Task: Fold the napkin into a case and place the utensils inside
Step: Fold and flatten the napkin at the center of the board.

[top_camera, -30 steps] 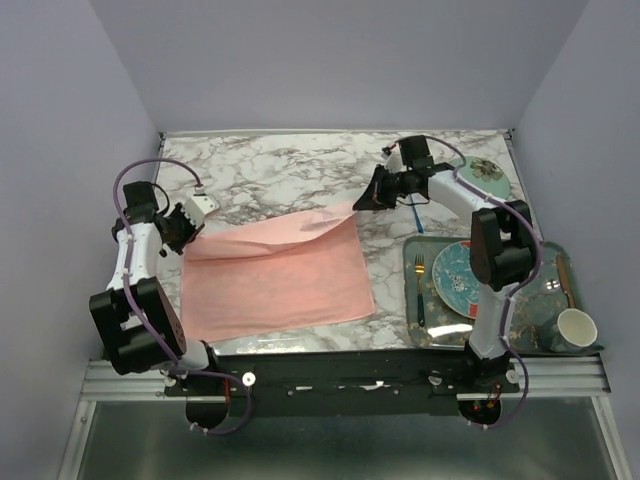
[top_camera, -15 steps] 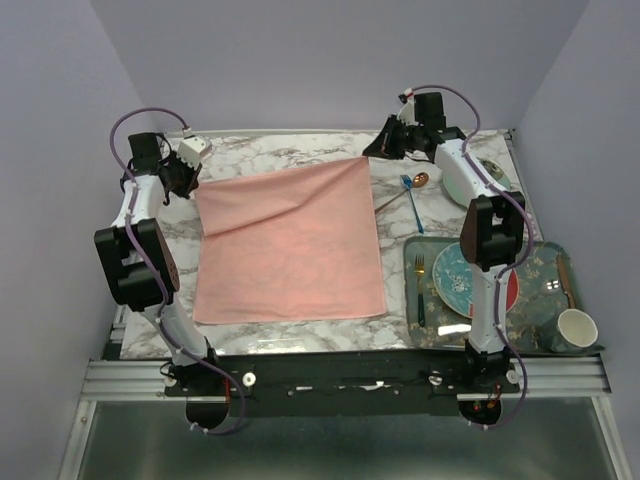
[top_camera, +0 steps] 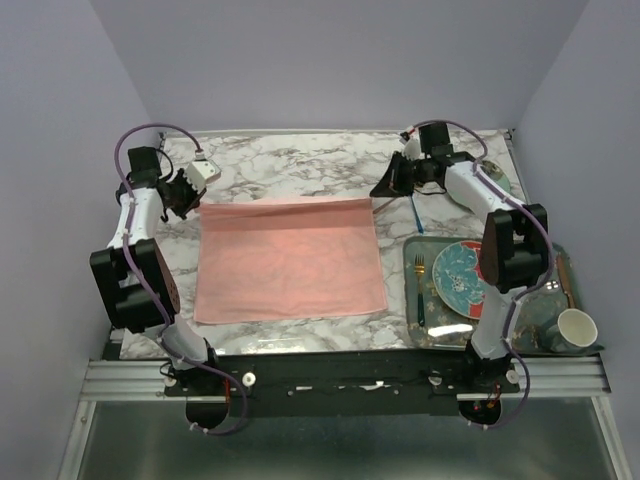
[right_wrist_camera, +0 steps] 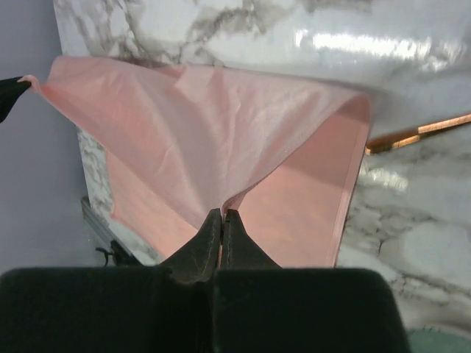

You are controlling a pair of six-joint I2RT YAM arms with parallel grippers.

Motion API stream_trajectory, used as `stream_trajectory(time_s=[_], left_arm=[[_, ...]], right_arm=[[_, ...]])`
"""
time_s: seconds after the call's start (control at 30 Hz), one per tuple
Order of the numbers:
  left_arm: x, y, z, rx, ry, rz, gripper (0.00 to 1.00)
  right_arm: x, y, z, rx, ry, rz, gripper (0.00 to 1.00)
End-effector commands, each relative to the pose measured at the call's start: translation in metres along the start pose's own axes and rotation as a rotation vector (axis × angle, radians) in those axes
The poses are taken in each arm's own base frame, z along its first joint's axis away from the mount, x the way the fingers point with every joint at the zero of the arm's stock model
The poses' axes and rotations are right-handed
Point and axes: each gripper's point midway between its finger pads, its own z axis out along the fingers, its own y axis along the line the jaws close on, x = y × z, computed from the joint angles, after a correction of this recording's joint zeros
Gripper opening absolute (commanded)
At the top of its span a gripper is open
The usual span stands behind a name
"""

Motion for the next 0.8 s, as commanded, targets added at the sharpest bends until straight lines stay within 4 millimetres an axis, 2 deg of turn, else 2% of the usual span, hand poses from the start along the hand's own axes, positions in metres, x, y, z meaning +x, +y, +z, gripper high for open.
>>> stream_trajectory(time_s=[0.0,0.1,0.17,0.2,0.27,0.3,0.33,0.4,0.43,0.53,0.77], left_arm=[[0.029,-0.061,-0.029,0.161,0.061,0.162,0.00],[0.054,-0.086,-0.034,0.199,0.111,0.207,0.00],[0.061,-0.097,-0.037,0.215,0.122,0.228,0.00],[0.065,-0.109,-0.041,0.230,0.127,0.225,0.00],[0.071,-0.120,-0.045,0.249,0.138,0.244,0.00],[0.072,-0.124,-0.050,0.243,0.145,0.256,0.00],[0.080,-0.134,-0.050,0.260,0.157,0.254,0.00],[0.087,-0.140,-0.054,0.252,0.180,0.293,0.00],[0.097,-0.150,-0.054,0.271,0.196,0.286,0.00],[0.106,-0.158,-0.056,0.277,0.222,0.282,0.00],[0.103,-0.164,-0.071,0.245,0.223,0.295,0.00]], right_arm=[[0.065,-0.001,-0.013,-0.023,0.130,-0.025,0.01],[0.099,-0.013,-0.015,-0.004,0.171,-0.026,0.01],[0.119,-0.024,-0.019,0.022,0.196,-0.024,0.01],[0.126,-0.028,-0.020,0.025,0.210,-0.029,0.01],[0.136,-0.029,-0.025,0.024,0.221,-0.036,0.01],[0.148,-0.032,-0.025,0.030,0.241,-0.036,0.01],[0.154,-0.035,-0.026,0.033,0.252,-0.033,0.01],[0.165,-0.032,-0.028,0.025,0.266,-0.051,0.01],[0.178,-0.038,-0.028,0.031,0.291,-0.046,0.01],[0.195,-0.040,-0.030,0.036,0.315,-0.094,0.01],[0.212,-0.037,-0.040,0.039,0.319,-0.124,0.01]])
